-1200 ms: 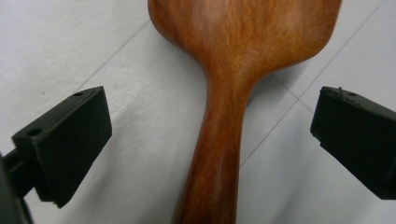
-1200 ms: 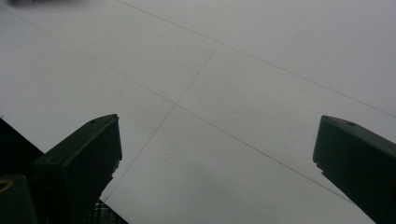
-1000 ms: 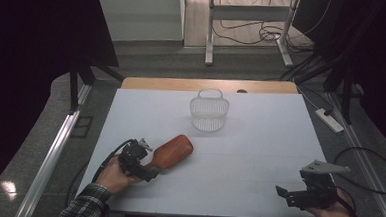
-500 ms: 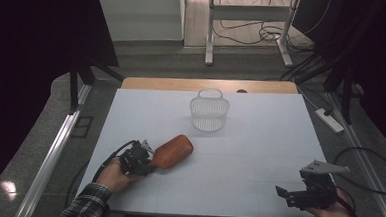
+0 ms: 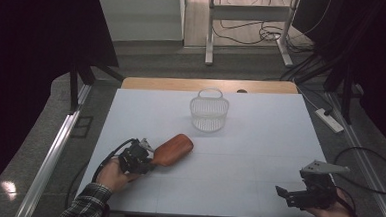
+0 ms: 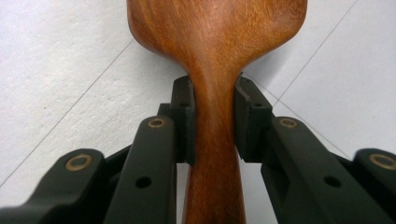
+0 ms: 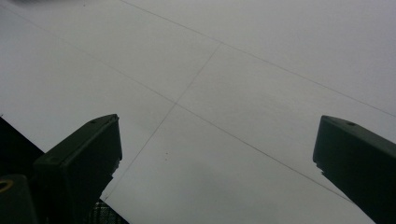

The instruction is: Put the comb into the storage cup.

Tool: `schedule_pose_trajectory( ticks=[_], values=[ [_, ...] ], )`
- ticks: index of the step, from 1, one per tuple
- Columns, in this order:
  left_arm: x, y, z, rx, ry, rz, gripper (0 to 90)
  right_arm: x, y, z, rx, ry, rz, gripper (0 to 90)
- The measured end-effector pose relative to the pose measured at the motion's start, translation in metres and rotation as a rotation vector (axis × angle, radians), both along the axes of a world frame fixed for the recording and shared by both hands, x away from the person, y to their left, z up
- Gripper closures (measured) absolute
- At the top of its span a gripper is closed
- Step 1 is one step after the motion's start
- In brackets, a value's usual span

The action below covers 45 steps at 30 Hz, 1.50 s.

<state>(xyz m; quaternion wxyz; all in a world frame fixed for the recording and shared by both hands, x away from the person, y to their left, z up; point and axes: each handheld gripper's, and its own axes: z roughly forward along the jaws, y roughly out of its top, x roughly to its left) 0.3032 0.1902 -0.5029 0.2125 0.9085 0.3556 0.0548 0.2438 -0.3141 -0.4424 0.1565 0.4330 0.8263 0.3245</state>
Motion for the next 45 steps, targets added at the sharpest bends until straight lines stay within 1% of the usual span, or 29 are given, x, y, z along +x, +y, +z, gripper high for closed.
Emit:
schedule_pose_trajectory(
  ticks=[7, 8, 11, 12, 13, 14, 15, 17, 21, 23, 25, 33, 37, 42, 43, 45],
  values=[
    [-0.001, 0.001, 0.003, -0.004, -0.017, 0.016, 72.5, 0.000, 0.000, 0.000, 0.001, -0.001, 0.000, 1.4],
    [0.000, 0.002, 0.003, -0.008, -0.012, 0.019, 72.4, 0.000, 0.000, 0.000, 0.001, 0.000, 0.000, 1.4],
    [-0.001, 0.003, 0.006, -0.030, -0.022, 0.029, 72.4, 0.000, 0.000, 0.000, 0.001, -0.001, -0.001, 1.4],
    [-0.001, 0.003, 0.006, -0.030, -0.022, 0.029, 72.3, 0.000, 0.000, 0.000, 0.001, -0.001, -0.001, 1.4],
    [0.000, 0.005, 0.007, -0.050, -0.023, 0.041, 72.3, 0.000, 0.000, 0.000, 0.002, -0.001, -0.001, 1.4],
    [-0.001, 0.006, 0.009, -0.062, -0.036, 0.045, 72.3, 0.000, 0.000, 0.000, 0.002, -0.002, -0.001, 1.4],
    [-0.001, 0.007, 0.011, -0.079, -0.045, 0.060, 72.3, 0.000, 0.000, 0.000, 0.002, -0.002, -0.002, 1.4],
    [-0.002, 0.008, 0.013, -0.099, -0.050, 0.065, 72.3, 0.000, 0.000, 0.000, 0.003, -0.002, -0.002, 1.4],
    [-0.004, 0.008, 0.017, -0.123, -0.073, 0.071, 72.3, 0.000, 0.000, 0.000, 0.004, -0.004, -0.003, 1.4],
    [-0.006, 0.007, 0.020, -0.139, -0.092, 0.075, 72.3, -0.001, 0.000, 0.001, 0.004, -0.006, -0.003, 1.4],
    [-0.007, 0.008, 0.022, -0.173, -0.094, 0.088, 72.2, -0.001, 0.000, 0.001, 0.005, -0.007, -0.003, 1.4],
    [-0.012, 0.012, 0.030, -0.236, -0.126, 0.103, 72.2, -0.003, 0.000, 0.002, 0.012, -0.030, 0.006, 0.8],
    [-0.014, 0.011, 0.032, -0.237, -0.138, 0.101, 72.2, -0.003, 0.001, 0.003, 0.026, -0.041, 0.020, 0.1],
    [-0.018, 0.009, 0.036, -0.247, -0.156, 0.097, 72.2, -0.003, 0.002, 0.005, 0.038, -0.055, 0.031, 0.0],
    [-0.019, 0.008, 0.037, -0.248, -0.162, 0.099, 72.2, -0.002, 0.003, 0.006, 0.047, -0.062, 0.037, 0.0],
    [-0.020, 0.007, 0.039, -0.265, -0.165, 0.098, 72.2, -0.002, 0.004, 0.008, 0.048, -0.071, 0.041, 0.0]
  ],
)
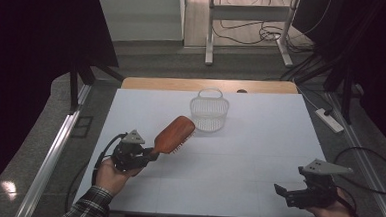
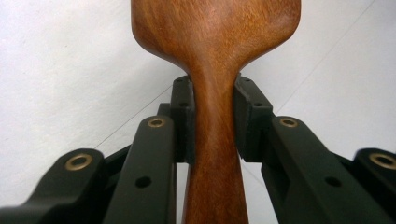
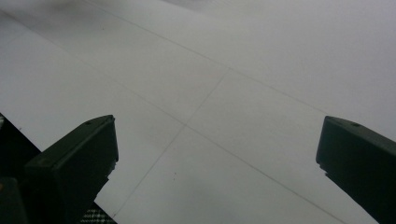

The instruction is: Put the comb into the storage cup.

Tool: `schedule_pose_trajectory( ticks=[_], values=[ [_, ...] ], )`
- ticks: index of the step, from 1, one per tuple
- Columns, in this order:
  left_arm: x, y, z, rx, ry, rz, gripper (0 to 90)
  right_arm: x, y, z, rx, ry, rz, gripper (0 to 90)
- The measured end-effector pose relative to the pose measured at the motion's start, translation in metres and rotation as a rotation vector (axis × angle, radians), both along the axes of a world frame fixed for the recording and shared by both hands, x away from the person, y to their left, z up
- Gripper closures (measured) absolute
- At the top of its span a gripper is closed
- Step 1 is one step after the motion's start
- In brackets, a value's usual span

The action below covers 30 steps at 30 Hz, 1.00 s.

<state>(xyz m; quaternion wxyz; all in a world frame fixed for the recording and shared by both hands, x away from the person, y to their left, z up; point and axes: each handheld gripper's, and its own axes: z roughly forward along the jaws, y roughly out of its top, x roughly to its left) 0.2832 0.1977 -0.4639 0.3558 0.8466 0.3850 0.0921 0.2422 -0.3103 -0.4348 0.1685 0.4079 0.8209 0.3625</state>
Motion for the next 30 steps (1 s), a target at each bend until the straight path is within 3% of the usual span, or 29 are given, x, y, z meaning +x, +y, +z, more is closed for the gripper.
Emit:
schedule_pose_trajectory(
  ticks=[10, 19, 30],
  values=[
    [-0.008, -0.010, 0.010, -0.025, -0.045, -0.022, 72.2, 0.010, 0.012, 0.008, 0.041, -0.049, 0.070, 0.0],
    [-0.007, -0.020, 0.013, -0.034, -0.060, -0.046, 72.2, 0.023, 0.020, 0.014, 0.151, -0.019, 0.111, 0.0],
    [-0.003, -0.037, 0.018, -0.037, -0.073, -0.076, 72.2, 0.037, 0.045, 0.018, 0.172, -0.014, 0.152, 0.0]
  ],
)
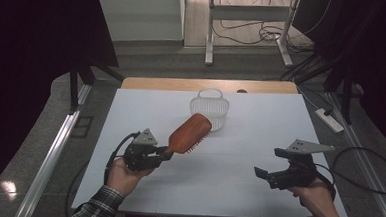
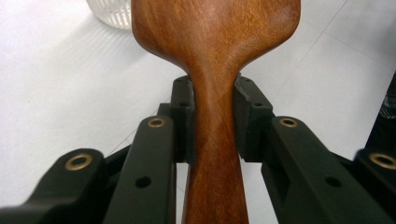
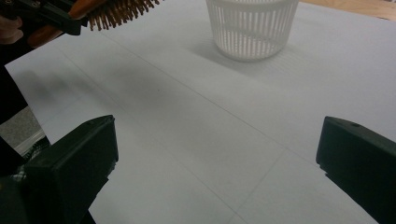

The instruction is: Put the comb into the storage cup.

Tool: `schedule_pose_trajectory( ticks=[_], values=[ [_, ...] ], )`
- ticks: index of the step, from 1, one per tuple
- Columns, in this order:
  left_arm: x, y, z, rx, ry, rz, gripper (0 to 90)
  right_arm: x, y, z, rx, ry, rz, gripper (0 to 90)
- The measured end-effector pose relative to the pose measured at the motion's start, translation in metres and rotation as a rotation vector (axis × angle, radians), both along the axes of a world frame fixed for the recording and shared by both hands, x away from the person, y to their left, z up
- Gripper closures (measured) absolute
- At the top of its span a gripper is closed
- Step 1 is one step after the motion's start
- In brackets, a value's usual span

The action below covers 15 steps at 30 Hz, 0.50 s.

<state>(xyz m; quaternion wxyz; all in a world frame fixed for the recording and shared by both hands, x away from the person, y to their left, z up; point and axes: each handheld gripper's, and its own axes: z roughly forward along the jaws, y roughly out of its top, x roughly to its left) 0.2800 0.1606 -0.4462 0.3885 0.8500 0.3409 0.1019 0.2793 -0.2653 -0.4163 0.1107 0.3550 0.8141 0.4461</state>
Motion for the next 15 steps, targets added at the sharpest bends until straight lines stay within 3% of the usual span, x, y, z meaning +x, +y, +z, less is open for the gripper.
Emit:
schedule_pose_trajectory(
  ticks=[6, 9, 15],
  values=[
    [0.001, -0.007, 0.003, -0.010, -0.010, -0.008, 72.2, 0.008, 0.009, 0.000, 0.030, 0.024, 0.004, 0.0],
    [0.002, -0.010, 0.004, -0.010, -0.013, -0.015, 72.2, 0.012, 0.015, 0.000, 0.051, 0.064, -0.006, 0.0],
    [0.003, -0.018, 0.006, -0.012, -0.025, -0.021, 72.2, 0.017, 0.026, 0.002, 0.067, 0.058, -0.001, 0.0]
  ],
)
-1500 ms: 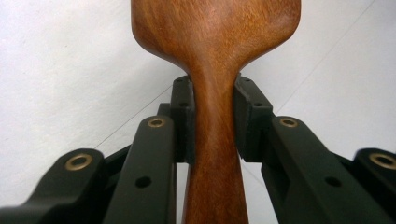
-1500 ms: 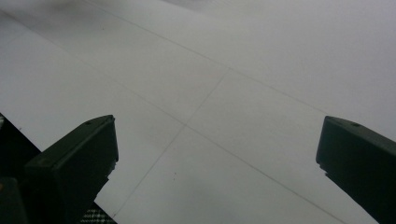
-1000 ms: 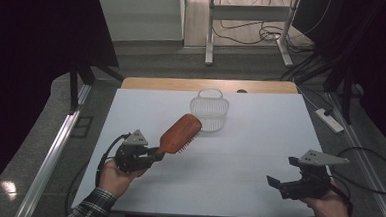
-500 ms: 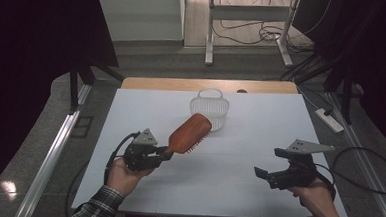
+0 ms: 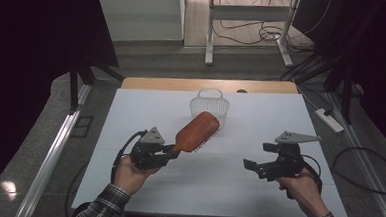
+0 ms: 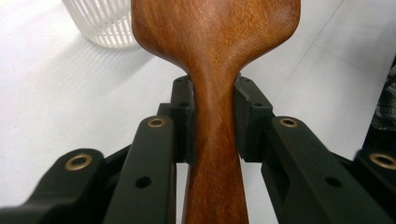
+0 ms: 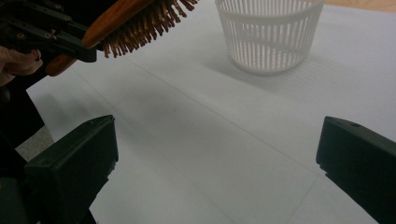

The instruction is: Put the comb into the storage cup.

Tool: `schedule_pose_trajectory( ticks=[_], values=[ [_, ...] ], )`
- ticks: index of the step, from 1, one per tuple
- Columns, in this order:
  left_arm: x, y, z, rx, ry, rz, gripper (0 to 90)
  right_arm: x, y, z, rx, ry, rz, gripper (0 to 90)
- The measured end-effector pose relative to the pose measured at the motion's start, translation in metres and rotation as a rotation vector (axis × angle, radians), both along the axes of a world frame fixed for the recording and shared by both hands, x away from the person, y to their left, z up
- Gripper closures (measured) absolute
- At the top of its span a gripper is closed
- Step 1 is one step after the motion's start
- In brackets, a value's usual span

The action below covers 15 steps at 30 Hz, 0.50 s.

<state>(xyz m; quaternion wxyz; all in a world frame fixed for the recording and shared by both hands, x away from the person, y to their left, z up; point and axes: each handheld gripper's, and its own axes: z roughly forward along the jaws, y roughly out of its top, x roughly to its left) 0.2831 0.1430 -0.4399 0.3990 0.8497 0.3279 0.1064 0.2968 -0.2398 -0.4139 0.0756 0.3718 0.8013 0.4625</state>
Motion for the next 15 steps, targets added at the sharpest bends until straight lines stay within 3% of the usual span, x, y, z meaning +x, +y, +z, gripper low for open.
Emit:
schedule_pose_trajectory(
  ticks=[8, 15],
  values=[
    [0.002, -0.012, 0.004, -0.011, -0.014, -0.016, 72.2, 0.007, 0.018, 0.006, 0.000, -0.021, 0.019, 0.0],
    [0.002, -0.021, 0.005, -0.003, -0.027, -0.027, 72.2, 0.012, 0.032, 0.009, 0.017, 0.000, 0.027, 0.0]
  ],
)
